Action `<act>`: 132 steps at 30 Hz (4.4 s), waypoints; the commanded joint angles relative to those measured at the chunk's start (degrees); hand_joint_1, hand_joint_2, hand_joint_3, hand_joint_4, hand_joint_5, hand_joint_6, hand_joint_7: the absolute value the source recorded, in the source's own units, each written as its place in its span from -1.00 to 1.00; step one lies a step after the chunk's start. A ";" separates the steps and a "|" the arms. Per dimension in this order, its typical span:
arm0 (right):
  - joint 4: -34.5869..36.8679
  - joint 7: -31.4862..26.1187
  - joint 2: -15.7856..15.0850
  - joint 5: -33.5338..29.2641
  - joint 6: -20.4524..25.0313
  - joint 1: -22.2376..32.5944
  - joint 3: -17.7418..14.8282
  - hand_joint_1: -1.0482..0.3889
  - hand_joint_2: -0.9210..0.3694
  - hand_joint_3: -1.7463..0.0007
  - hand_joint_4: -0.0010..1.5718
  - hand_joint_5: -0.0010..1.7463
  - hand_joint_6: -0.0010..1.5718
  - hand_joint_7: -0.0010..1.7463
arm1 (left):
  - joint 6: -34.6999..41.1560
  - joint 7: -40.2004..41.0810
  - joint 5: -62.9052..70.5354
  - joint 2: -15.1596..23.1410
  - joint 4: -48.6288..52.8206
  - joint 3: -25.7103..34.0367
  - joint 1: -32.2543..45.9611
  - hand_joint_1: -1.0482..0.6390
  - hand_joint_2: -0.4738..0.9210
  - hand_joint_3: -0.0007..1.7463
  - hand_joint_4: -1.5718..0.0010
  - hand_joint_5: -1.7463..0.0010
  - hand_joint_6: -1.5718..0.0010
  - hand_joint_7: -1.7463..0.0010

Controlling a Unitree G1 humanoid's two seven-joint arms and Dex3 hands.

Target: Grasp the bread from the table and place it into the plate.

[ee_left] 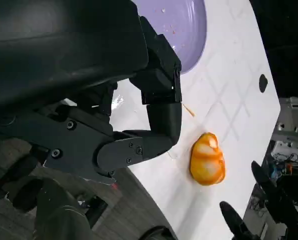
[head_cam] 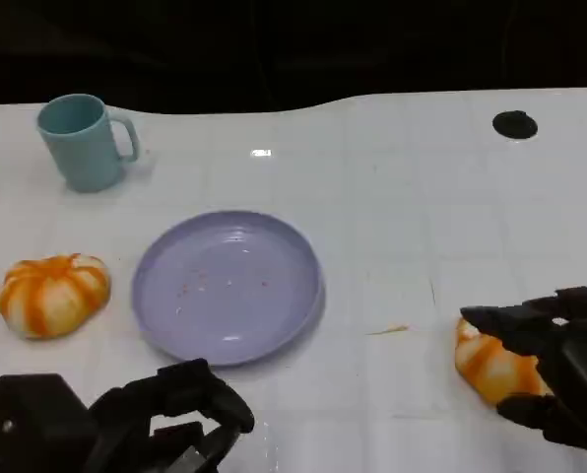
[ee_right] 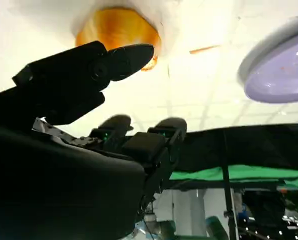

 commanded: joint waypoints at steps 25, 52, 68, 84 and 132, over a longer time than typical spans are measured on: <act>25.79 3.17 -2.31 -5.23 7.31 -15.69 8.76 -0.37 -1.00 0.97 -0.80 -0.66 -0.55 -0.99 | 0.76 0.72 1.14 0.45 -1.23 -0.92 -0.84 -0.17 1.00 -0.38 0.16 -1.00 0.22 -0.63; 54.91 -36.45 1.75 8.13 -11.21 -26.38 11.31 0.31 -0.26 -0.11 0.18 1.00 -0.02 0.87 | 2.61 1.19 0.84 -0.21 -3.03 -0.94 -0.87 -0.15 1.00 -0.36 0.14 -1.00 0.22 -0.65; 49.53 -37.15 3.34 10.96 -16.32 -28.30 11.48 0.32 -0.13 -0.18 0.21 1.00 -0.09 1.00 | 3.16 1.93 1.02 -0.70 -2.91 -1.70 -1.51 -0.12 1.00 -0.34 0.16 -1.00 0.23 -0.66; 49.09 -24.55 13.78 19.78 -16.07 -35.39 13.43 0.31 -0.10 -0.49 0.19 1.00 -0.10 1.00 | 2.27 2.26 1.91 -0.70 -4.03 -2.92 -0.30 -0.14 1.00 -0.33 0.13 -1.00 0.24 -0.67; 63.56 7.09 22.31 23.57 -2.98 -55.09 21.74 -0.59 -1.00 0.54 -0.96 -0.88 -0.85 -0.98 | 2.76 2.66 3.22 -1.55 -2.74 -5.20 -1.74 -0.14 0.93 -0.28 0.09 -1.00 0.24 -0.70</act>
